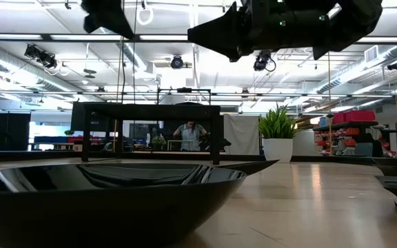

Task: Pick & Place Mini shaped plates
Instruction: Stack the black leaf-shaped plate on top of the leaf-shaped plate on the shelf

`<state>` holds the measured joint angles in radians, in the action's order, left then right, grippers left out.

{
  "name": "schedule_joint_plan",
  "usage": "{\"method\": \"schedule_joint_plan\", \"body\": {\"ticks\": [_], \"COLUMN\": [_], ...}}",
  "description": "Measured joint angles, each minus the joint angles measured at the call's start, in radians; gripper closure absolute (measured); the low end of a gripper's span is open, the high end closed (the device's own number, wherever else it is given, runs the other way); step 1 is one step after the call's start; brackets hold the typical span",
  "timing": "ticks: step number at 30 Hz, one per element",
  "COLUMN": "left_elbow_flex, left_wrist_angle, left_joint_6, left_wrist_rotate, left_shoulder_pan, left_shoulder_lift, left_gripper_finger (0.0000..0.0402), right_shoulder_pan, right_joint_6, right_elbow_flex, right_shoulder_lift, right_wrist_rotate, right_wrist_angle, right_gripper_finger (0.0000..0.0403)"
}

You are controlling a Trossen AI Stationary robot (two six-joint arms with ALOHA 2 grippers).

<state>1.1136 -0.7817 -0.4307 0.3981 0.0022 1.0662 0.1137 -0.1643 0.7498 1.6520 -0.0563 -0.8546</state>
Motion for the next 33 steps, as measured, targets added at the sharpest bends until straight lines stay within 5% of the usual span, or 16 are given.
{"method": "schedule_joint_plan", "body": {"ticks": [5, 9, 16, 23, 27, 33], "left_elbow_flex": [-0.175, -0.203, -0.067, 0.155, 0.273, 0.358], "left_wrist_angle": [0.177, 0.25, 0.234, 0.181, -0.016, -0.399], "left_joint_6": [-0.099, -0.199, -0.318, -0.347, -0.418, -0.762], "left_wrist_rotate": [0.137, 0.217, 0.355, 0.368, 0.304, -0.05], "left_shoulder_pan": [-0.283, -0.449, -0.652, -0.757, -0.775, -0.731], "left_shoulder_lift": [0.013, 0.094, 0.251, 0.417, 0.5, 0.555], "left_gripper_finger": [0.0398, 0.0398, 0.0399, 0.04, 0.04, 0.0392], "right_shoulder_pan": [0.003, 0.02, 0.047, 0.073, 0.076, 0.073], "right_joint_6": [0.044, 0.077, 0.032, -0.01, -0.058, -0.06], "right_elbow_flex": [0.0, 0.0, 0.001, 0.001, 0.001, 0.001], "right_shoulder_lift": [0.0, 0.0, 0.0, 0.0, 0.0, 0.0], "right_wrist_rotate": [0.0, 0.0, 0.0, 0.001, 0.001, 0.001], "right_wrist_angle": [-0.009, -0.04, -0.063, -0.057, -0.019, 0.054], "right_gripper_finger": [0.0317, 0.0317, 0.0317, 0.0317, 0.0317, 0.0317]}}
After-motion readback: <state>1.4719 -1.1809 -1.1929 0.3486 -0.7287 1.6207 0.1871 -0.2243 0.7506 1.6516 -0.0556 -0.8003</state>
